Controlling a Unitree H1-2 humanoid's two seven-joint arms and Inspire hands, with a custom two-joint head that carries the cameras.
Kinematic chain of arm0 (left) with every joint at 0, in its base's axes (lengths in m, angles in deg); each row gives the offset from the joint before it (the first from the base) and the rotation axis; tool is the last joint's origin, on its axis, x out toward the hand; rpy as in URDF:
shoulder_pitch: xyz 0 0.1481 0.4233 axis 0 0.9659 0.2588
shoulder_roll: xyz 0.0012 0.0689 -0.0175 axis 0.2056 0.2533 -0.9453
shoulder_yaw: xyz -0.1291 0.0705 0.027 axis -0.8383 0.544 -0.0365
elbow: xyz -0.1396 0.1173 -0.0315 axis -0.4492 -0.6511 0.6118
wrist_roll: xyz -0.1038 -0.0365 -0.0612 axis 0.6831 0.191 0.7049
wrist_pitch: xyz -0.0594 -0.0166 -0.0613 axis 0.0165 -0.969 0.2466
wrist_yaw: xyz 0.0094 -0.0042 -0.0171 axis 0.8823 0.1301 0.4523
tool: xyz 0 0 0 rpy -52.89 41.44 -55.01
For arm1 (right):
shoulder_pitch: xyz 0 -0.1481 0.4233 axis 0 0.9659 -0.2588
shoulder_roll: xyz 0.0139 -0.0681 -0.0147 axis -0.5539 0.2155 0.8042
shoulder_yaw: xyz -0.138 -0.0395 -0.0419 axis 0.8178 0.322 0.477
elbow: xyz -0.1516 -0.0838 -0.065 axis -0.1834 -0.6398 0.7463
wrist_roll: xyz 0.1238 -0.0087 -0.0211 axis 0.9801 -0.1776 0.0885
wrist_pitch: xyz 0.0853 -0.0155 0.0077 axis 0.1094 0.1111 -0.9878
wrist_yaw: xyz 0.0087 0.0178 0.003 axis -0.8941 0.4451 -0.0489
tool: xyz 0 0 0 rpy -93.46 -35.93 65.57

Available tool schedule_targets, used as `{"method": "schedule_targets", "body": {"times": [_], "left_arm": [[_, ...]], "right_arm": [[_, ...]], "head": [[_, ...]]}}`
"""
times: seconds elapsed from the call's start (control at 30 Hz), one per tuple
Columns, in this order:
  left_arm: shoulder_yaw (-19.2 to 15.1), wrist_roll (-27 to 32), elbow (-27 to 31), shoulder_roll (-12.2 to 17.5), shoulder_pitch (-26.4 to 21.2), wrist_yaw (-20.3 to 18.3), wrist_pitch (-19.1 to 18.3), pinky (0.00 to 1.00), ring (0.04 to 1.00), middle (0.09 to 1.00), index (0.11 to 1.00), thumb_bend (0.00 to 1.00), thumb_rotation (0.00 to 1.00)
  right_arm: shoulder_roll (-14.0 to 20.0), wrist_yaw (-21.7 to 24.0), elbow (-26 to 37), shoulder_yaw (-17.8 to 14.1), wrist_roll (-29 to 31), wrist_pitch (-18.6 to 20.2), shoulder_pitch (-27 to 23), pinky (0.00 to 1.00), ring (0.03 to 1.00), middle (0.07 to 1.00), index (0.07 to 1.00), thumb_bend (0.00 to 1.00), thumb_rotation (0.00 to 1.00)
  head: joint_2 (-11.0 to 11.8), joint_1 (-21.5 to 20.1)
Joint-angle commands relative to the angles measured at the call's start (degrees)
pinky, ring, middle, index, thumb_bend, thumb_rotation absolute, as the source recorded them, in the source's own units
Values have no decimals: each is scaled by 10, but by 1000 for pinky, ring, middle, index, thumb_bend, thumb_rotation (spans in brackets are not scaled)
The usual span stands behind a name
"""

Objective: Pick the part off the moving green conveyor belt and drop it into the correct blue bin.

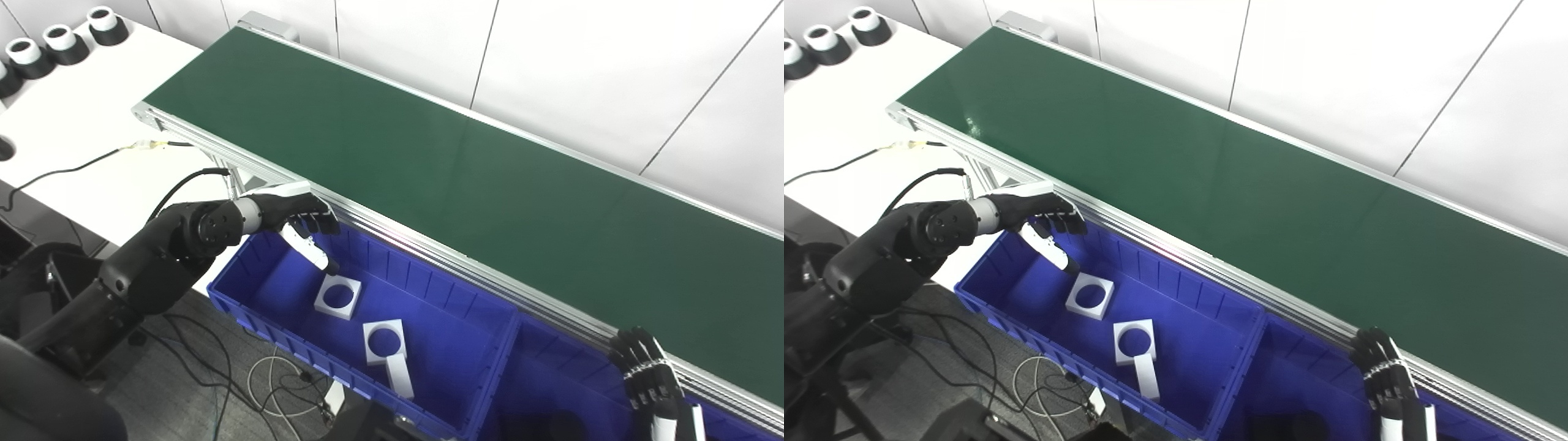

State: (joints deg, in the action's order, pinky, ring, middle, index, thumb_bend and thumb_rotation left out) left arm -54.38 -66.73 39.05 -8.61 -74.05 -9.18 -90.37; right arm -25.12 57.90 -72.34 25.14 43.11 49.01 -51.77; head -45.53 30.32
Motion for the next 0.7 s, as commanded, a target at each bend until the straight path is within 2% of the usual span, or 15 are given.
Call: {"method": "schedule_targets", "body": {"times": [0.0,0.2,0.27,0.3,0.33,0.37,0.4,0.47,0.53,0.63,0.67], "left_arm": [[-4,10,23,27,-16,-3,-13,760,782,781,727,1000,522],[-10,60,54,30,-23,-25,-47,777,782,783,745,1000,492],[-33,128,82,16,-23,-36,-58,689,733,761,747,1000,456],[-53,188,91,1,-24,-47,-59,683,730,759,747,1000,452],[-66,231,95,-8,-25,-55,-59,672,726,753,740,1000,448],[-76,278,99,-18,-26,-65,-49,672,726,753,740,1000,448],[-81,307,101,-24,-27,-71,-42,668,725,753,741,1000,475],[-82,364,106,-34,-29,-88,-19,685,729,758,746,1000,526],[-81,397,105,-38,-30,-94,-9,703,731,760,748,1000,544],[-68,461,104,-76,-27,-100,2,701,717,742,742,1000,583],[-62,481,106,-90,-25,-98,-6,701,716,741,742,1000,584]], "right_arm": [[-3,3,10,-1,0,-22,-10,830,843,841,857,751,820],[-3,11,6,-3,2,-22,-12,832,848,845,861,736,820],[-2,11,6,0,0,-22,-11,833,850,848,861,735,819],[-2,10,8,2,-1,-22,-10,833,850,848,861,736,818],[-3,8,9,4,-2,-22,-9,830,848,845,856,732,815],[-5,4,13,7,-5,-22,-6,830,848,845,855,732,814],[-7,0,16,9,-8,-22,-5,823,843,842,853,736,813],[-11,-12,25,15,-18,-22,0,812,836,837,849,748,811],[-13,-20,29,20,-22,-22,2,807,832,833,846,758,809],[-16,-37,33,25,-30,-22,5,795,826,828,844,750,807],[-15,-42,33,27,-33,-22,5,794,826,828,844,751,808]], "head": [[0,0],[3,-11],[0,-25],[-4,-45],[-5,-49],[-9,-74],[-9,-77],[-10,-91],[-11,-99],[-9,-109],[-7,-111]]}}
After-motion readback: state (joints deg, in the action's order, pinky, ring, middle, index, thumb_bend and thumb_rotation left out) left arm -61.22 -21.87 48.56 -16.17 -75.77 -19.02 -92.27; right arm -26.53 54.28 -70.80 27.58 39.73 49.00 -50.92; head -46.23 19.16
